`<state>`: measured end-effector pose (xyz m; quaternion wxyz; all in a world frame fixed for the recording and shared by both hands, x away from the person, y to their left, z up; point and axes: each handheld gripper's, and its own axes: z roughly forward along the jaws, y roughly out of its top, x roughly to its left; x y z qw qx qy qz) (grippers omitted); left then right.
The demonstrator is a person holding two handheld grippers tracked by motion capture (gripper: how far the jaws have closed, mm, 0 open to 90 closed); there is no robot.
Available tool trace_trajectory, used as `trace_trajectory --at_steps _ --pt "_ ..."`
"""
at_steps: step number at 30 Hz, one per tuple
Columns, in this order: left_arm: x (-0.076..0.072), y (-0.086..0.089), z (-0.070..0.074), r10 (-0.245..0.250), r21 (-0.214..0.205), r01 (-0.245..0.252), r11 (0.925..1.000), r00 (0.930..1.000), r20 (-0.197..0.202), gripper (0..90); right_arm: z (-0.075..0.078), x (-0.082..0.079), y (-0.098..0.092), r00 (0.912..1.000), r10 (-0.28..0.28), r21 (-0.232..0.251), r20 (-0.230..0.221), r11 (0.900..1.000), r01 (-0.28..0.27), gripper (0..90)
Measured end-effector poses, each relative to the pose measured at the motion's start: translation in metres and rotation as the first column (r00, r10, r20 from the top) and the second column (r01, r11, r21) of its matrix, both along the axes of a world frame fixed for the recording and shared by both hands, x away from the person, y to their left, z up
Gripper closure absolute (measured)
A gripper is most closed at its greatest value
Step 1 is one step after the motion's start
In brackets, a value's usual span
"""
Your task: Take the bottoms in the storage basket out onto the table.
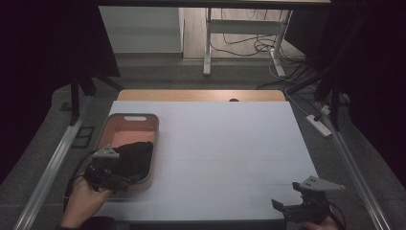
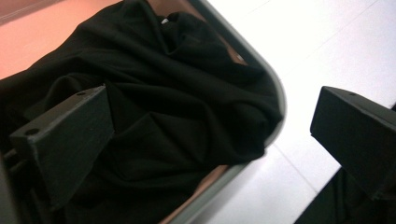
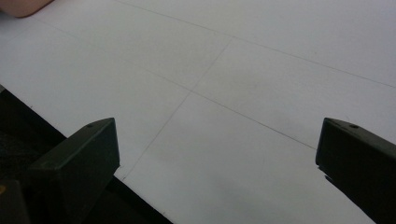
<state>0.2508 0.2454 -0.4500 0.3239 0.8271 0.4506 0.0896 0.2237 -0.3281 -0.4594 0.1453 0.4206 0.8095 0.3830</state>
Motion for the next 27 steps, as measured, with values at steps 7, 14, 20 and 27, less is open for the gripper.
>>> trace_trajectory --at_steps 7,14,20,27 --pt "0.016 -0.001 -0.003 -0.016 0.035 0.018 0.9992 0.9989 -0.043 0.3 0.000 0.001 0.000 1.0000 0.001 -0.003 -0.007 1.0000 -0.001 0.0" --pt "0.028 -0.003 -0.004 -0.049 0.045 0.053 0.9976 0.9947 -0.090 0.2 -0.001 0.001 0.001 0.9999 0.001 -0.003 -0.010 1.0000 -0.001 0.0" --pt "0.041 0.000 -0.005 -0.068 0.079 0.076 0.9940 0.9921 -0.106 0.0 -0.001 0.002 0.001 0.9999 0.005 -0.006 -0.014 1.0000 -0.005 0.0" --pt "0.058 -0.003 -0.011 -0.108 0.134 0.126 0.9830 0.9853 -0.133 0.0 -0.001 0.002 0.001 0.9998 0.006 -0.006 -0.018 1.0000 -0.006 0.0"
